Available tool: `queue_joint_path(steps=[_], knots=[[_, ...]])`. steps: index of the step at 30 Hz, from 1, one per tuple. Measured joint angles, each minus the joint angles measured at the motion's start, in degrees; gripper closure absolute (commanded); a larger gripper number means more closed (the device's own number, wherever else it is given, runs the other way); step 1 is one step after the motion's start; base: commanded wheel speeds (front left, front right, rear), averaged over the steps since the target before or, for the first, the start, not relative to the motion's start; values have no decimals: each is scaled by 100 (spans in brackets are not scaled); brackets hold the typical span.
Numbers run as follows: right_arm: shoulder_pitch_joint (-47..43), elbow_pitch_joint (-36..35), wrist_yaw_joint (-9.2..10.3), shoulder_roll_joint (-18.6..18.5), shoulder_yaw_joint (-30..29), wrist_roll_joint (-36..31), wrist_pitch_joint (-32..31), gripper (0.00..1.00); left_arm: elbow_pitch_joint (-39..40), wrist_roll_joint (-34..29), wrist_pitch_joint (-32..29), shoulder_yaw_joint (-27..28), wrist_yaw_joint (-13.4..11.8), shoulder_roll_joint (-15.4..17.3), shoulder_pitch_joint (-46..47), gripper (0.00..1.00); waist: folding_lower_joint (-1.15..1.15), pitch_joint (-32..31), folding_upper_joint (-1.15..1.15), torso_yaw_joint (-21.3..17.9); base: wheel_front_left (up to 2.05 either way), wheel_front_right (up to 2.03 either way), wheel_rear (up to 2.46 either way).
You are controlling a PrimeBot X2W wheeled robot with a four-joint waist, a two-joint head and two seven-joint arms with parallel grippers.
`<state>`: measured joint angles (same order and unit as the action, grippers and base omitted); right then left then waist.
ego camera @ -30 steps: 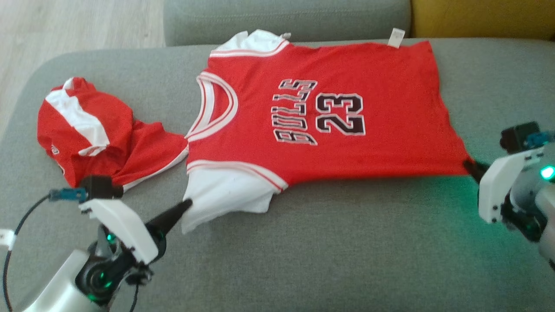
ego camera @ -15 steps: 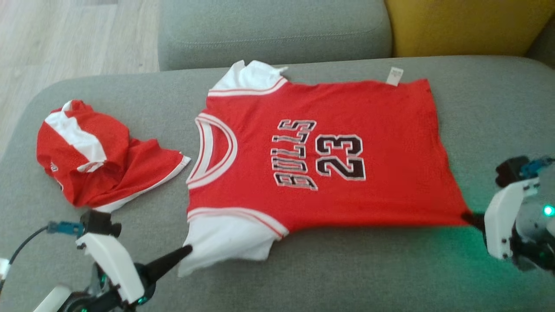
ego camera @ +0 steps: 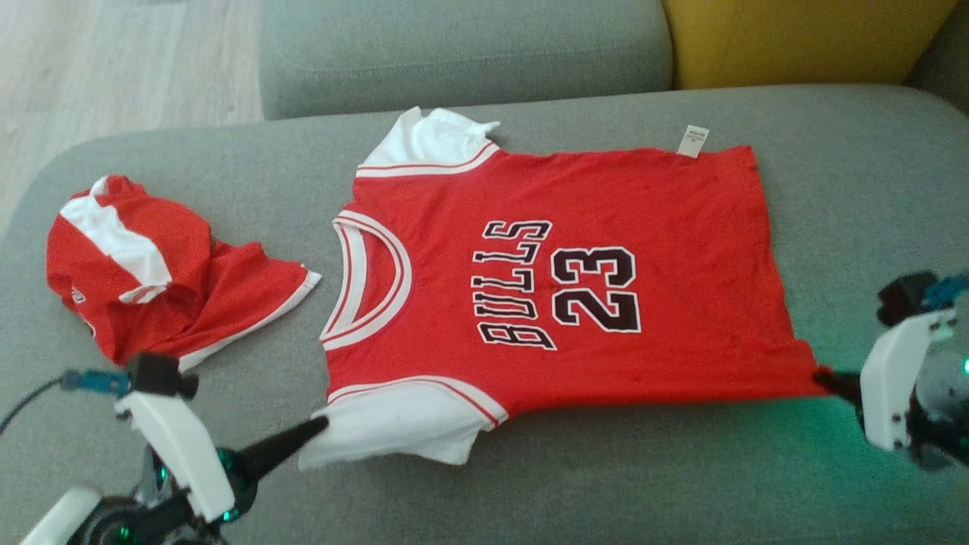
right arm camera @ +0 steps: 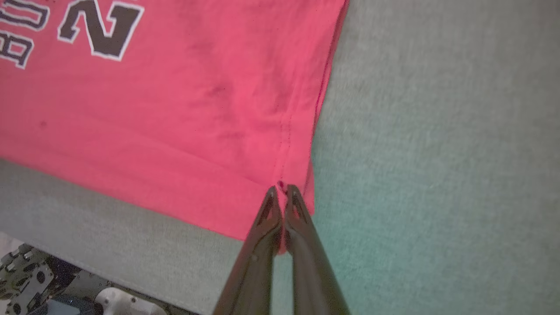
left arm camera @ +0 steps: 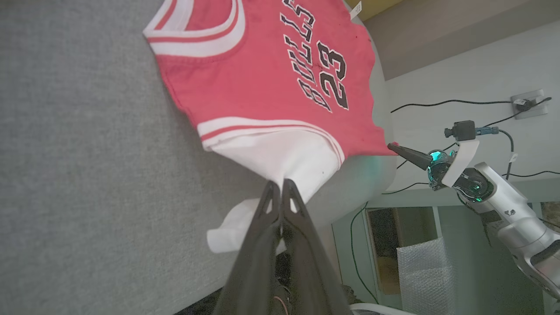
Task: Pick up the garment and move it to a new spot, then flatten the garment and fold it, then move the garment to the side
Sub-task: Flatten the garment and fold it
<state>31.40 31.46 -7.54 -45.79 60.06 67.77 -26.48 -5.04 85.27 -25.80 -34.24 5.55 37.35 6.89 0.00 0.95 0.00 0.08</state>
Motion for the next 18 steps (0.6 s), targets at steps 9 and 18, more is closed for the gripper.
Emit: queue_joint_path(steps=[9,18], knots=[[667,140,0,51,-40,-221,233,100,26,-88,-153,19,-70,-132,915,100,0,387,0,-4,0,0,0],[1235,535,0,314,-20,-426,412,100,-488,-356,-403,-58,-103,-459,1872,100,1,800,0,-3,0,0,0]])
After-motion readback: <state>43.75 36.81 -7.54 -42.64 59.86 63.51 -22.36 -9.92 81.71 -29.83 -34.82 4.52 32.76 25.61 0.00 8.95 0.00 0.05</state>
